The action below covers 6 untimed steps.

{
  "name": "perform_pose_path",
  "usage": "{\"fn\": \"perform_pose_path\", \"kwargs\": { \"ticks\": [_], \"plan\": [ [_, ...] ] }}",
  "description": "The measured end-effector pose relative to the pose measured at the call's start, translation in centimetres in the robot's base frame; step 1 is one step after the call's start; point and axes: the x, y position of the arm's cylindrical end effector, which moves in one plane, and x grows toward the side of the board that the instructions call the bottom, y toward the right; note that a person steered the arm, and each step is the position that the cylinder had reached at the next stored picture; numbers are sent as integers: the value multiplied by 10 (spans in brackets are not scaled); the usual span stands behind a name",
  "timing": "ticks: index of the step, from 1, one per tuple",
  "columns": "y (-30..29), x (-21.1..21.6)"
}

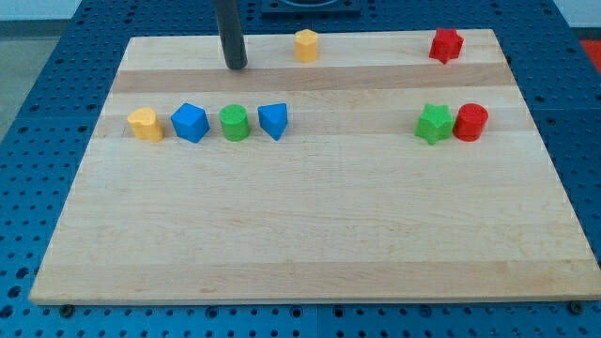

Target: Move the yellow hexagon towards the center

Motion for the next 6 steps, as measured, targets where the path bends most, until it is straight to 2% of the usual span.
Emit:
{"fn": "perform_pose_path", "kwargs": {
  "ticks": [1,2,3,6],
  "plan": [
    [17,-31],
    [68,-46],
    [107,-46],
    [141,1]
  ]
}}
